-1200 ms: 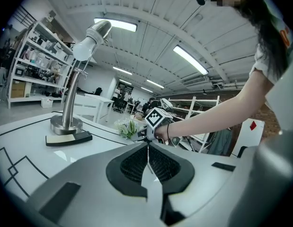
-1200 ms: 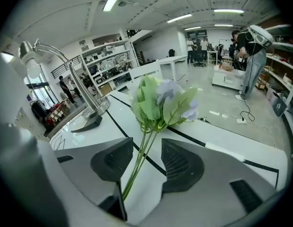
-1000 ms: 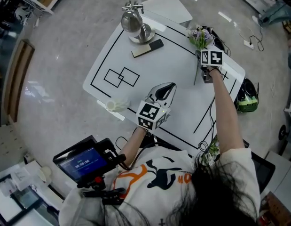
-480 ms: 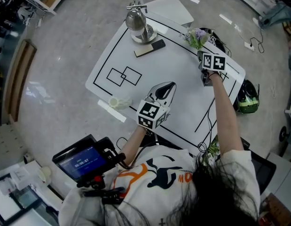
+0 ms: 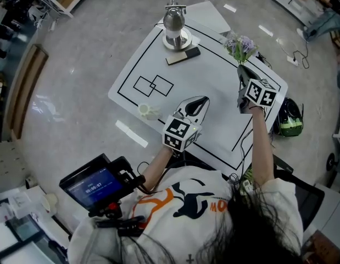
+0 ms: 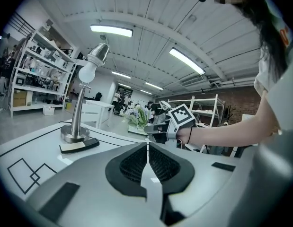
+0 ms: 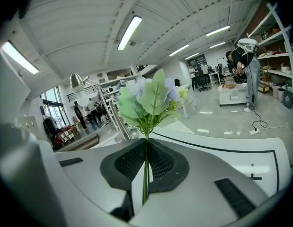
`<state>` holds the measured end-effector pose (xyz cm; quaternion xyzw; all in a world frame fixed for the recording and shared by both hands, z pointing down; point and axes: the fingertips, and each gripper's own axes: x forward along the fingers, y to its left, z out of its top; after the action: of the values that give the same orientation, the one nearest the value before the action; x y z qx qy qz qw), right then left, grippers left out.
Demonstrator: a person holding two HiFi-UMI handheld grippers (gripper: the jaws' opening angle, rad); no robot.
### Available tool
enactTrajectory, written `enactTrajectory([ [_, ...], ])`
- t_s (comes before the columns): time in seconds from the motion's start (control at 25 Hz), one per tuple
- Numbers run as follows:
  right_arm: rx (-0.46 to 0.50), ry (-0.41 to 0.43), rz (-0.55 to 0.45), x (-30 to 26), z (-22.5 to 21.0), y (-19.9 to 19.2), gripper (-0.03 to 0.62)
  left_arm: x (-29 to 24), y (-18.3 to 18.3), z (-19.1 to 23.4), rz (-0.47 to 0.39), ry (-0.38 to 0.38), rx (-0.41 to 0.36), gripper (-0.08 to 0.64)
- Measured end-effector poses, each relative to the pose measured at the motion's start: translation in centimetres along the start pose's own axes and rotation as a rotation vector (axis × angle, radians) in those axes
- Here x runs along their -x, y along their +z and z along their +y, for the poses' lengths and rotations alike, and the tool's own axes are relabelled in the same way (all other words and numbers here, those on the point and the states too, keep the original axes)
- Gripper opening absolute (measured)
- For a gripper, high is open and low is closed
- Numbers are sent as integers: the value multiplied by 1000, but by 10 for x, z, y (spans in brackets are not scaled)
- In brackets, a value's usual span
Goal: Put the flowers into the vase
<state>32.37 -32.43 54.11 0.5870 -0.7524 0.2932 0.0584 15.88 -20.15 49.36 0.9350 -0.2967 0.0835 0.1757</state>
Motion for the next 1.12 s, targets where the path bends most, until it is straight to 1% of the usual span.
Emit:
enactTrajectory([
  [0.12, -7, 30, -75, 30, 29, 14, 20, 15, 5, -8, -7, -10, -12, 12],
  [0.24, 4, 69, -135, 50, 57, 20, 20, 25, 3, -10, -14, -17, -26, 12],
  [0.44, 24, 136, -205, 74, 98, 22, 20, 34, -5, -14, -17, -39, -47, 12],
  [0.72, 40, 236, -288, 113, 188, 31, 21, 89, 2, -16, -33, -56, -68, 12],
  [0.84, 52, 279, -310, 119, 221, 32, 20, 111, 10, -14, -60, -60, -89, 12],
  [0.96, 61, 330, -326, 122, 252, 33, 20, 137, 23, -9, -102, -47, -120, 12],
  [1.04, 72, 371, -339, 121, 273, 36, 20, 156, 35, -2, -136, -33, -119, 33],
  [1.12, 89, 408, -348, 119, 294, 38, 20, 175, 47, 10, -178, -14, -100, 52],
])
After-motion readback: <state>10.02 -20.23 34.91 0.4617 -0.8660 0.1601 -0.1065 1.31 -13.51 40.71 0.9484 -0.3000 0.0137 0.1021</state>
